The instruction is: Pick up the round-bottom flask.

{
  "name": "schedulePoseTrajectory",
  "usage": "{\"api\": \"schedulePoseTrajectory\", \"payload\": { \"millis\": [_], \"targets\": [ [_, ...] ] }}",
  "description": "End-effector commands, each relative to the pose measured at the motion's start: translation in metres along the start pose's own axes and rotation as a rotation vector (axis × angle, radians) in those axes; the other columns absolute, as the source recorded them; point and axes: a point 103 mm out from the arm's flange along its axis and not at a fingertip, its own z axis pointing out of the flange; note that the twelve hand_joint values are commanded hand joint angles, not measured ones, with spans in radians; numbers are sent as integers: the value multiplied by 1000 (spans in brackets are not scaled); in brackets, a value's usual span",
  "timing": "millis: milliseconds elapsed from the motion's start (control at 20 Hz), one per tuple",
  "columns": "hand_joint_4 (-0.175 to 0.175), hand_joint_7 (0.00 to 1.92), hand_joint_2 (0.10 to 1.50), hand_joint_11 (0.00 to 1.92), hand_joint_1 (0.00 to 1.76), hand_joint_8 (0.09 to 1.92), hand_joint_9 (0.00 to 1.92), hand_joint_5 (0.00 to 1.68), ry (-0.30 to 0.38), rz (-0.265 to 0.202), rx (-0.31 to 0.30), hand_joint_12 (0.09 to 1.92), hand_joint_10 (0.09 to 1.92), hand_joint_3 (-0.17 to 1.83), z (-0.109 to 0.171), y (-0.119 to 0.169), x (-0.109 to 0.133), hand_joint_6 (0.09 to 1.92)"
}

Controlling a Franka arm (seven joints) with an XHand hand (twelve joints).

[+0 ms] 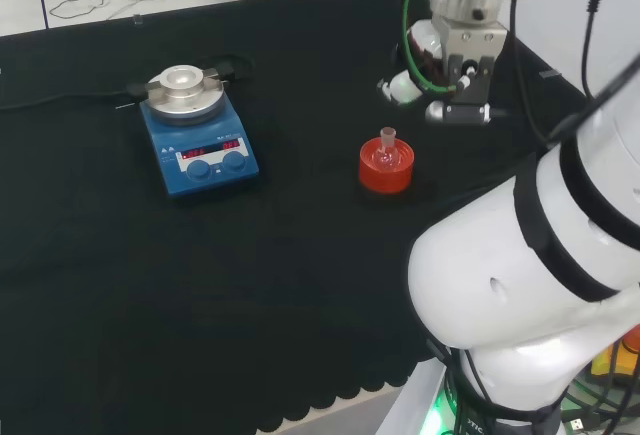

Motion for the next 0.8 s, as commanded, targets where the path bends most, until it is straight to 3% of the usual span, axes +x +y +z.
{"api": "schedulePoseTrajectory", "payload": {
  "millis": [50,800],
  "targets": [
    [-23,317,699,147,834,625,521,651,37,11,21,1386,629,598,51,9,-6,335],
    [-28,327,656,164,819,641,535,600,53,24,5,1387,627,607,96,27,-24,397]
  ]
}}
